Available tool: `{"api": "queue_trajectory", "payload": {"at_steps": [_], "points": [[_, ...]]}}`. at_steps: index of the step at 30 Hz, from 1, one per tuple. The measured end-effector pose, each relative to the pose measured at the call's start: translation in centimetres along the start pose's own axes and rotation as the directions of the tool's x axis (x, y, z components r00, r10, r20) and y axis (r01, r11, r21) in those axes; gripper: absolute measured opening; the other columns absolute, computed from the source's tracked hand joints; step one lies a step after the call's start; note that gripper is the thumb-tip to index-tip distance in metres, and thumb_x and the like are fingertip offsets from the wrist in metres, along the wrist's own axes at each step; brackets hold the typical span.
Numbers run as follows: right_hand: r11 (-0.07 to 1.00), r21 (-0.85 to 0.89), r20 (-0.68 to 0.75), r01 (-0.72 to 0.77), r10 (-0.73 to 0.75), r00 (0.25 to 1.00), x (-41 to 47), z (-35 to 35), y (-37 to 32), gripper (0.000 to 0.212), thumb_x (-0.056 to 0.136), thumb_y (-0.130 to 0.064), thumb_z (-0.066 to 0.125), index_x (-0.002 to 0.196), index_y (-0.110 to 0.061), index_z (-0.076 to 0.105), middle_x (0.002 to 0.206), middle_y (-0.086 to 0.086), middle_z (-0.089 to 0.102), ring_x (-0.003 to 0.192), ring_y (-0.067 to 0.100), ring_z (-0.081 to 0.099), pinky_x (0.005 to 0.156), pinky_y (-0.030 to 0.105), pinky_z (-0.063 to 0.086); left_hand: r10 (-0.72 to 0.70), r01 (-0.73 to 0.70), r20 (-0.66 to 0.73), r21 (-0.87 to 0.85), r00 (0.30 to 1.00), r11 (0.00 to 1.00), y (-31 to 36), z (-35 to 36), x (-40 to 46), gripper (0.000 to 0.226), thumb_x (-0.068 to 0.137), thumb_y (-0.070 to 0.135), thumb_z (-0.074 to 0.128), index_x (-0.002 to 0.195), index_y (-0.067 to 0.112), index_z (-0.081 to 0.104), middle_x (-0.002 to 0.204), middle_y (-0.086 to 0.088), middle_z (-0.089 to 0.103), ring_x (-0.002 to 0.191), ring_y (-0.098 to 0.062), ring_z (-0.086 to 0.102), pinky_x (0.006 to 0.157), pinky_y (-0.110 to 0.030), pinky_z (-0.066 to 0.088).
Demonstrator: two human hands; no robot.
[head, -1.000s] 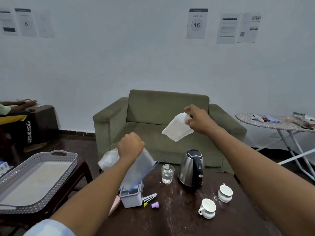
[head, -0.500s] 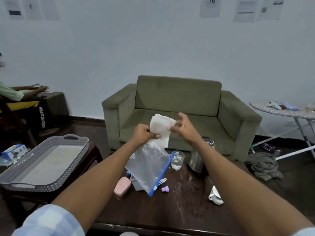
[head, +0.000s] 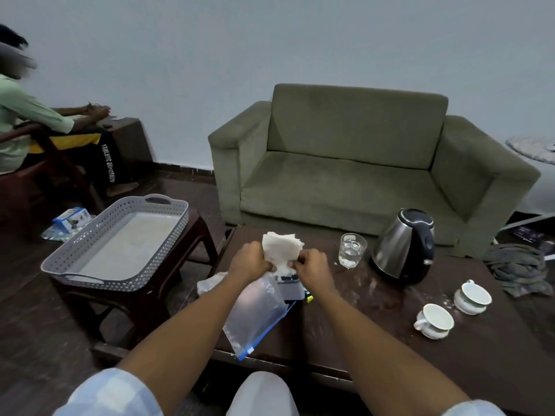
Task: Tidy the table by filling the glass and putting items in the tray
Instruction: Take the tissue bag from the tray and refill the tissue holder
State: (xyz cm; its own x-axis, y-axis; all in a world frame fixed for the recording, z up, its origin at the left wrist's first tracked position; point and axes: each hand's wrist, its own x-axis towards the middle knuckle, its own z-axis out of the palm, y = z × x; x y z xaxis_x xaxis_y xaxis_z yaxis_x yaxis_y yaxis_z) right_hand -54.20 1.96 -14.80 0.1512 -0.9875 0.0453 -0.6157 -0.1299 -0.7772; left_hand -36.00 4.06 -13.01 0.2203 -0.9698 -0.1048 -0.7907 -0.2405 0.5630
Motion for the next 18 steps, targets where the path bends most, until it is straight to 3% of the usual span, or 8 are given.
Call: {"api": "queue_trajectory", "payload": {"at_steps": [2, 4, 6, 8, 11, 15, 18], "points": [[0.998, -0.052, 0.004, 0.020, -0.019, 1.000, 0.1, 0.6, 0.7, 0.007, 0.083, -0.008, 0.074, 0.085, -0.008, 0.080, 0.076, 0.012, 0.076, 0.072, 0.021, 0.064, 0.065, 0.028, 0.040, 0.001, -0.001, 0.004, -0.002, 1.000, 1.000, -0.5, 1.1, -0.3, 0.040, 0.067, 0.036, 0.089, 0.098, 0.014, 0.076, 0.098, -0.011, 0.078, 0.093, -0.033, 0.073, 0.073, -0.036, 0.057], [0.987, -0.141, 0.049, 0.076, -0.070, 0.996, 0.2, 0.9, 1.1, 0.019, 0.077, 0.000, 0.061, 0.076, -0.011, 0.077, 0.071, 0.013, 0.074, 0.071, 0.024, 0.065, 0.063, 0.030, 0.039, 0.002, -0.002, 0.028, 0.019, 1.000, 1.000, -0.9, 1.9, -0.4, 0.018, 0.077, 0.033, 0.075, 0.082, 0.016, 0.072, 0.089, -0.010, 0.075, 0.090, -0.035, 0.073, 0.068, -0.033, 0.051], [0.974, -0.197, 0.085, 0.114, -0.099, 0.992, 0.6, 1.2, 1.4, 0.027, 0.073, 0.000, 0.054, 0.078, -0.012, 0.078, 0.072, 0.014, 0.072, 0.066, 0.026, 0.059, 0.061, 0.030, 0.039, -0.028, 0.027, 0.053, 0.014, 0.998, 1.000, -1.1, 2.4, -0.2, 0.017, 0.083, 0.027, 0.065, 0.070, 0.016, 0.064, 0.085, -0.010, 0.073, 0.083, -0.035, 0.070, 0.066, -0.032, 0.047], [0.968, -0.202, 0.090, 0.147, -0.131, 0.987, 1.1, 1.4, 1.5, 0.025, 0.070, -0.006, 0.054, 0.080, -0.014, 0.076, 0.073, 0.007, 0.070, 0.068, 0.022, 0.059, 0.061, 0.031, 0.045, -0.052, 0.051, 0.064, 0.015, 0.997, 0.999, -1.2, 2.4, 0.1, 0.015, 0.084, 0.027, 0.067, 0.073, 0.016, 0.066, 0.093, -0.013, 0.075, 0.078, -0.033, 0.065, 0.069, -0.033, 0.047], [0.981, -0.124, 0.031, 0.148, -0.146, 0.989, 1.0, 1.4, 2.1, 0.027, 0.075, -0.013, 0.063, 0.098, -0.021, 0.075, 0.098, -0.005, 0.074, 0.089, 0.017, 0.065, 0.076, 0.034, 0.055, -0.070, 0.070, 0.084, 0.008, 0.994, 0.998, -1.3, 2.3, 0.5, 0.023, 0.078, 0.036, 0.076, 0.080, 0.014, 0.070, 0.092, -0.012, 0.074, 0.078, -0.032, 0.065, 0.067, -0.033, 0.049], [0.959, -0.238, 0.092, 0.152, -0.134, 0.987, 0.8, 1.6, 2.9, 0.023, 0.073, -0.017, 0.052, 0.085, -0.026, 0.070, 0.087, 0.002, 0.073, 0.090, 0.028, 0.062, 0.073, 0.038, 0.054, 0.012, -0.007, 0.098, -0.056, 0.995, 0.998, -1.3, 1.7, 1.2, 0.015, 0.059, 0.037, 0.080, 0.066, 0.031, 0.069, 0.076, -0.001, 0.072, 0.077, -0.027, 0.071, 0.060, -0.032, 0.052], [0.979, -0.140, 0.043, 0.147, -0.143, 0.989, 0.5, 1.8, 3.3, 0.025, 0.075, -0.006, 0.061, 0.095, -0.020, 0.065, 0.101, -0.002, 0.064, 0.096, 0.021, 0.058, 0.077, 0.032, 0.047, 0.013, -0.007, 0.109, -0.052, 0.994, 0.999, -1.5, 1.7, 1.2, 0.018, 0.054, 0.036, 0.082, 0.063, 0.027, 0.069, 0.071, -0.001, 0.073, 0.072, -0.026, 0.071, 0.060, -0.036, 0.056]]}}
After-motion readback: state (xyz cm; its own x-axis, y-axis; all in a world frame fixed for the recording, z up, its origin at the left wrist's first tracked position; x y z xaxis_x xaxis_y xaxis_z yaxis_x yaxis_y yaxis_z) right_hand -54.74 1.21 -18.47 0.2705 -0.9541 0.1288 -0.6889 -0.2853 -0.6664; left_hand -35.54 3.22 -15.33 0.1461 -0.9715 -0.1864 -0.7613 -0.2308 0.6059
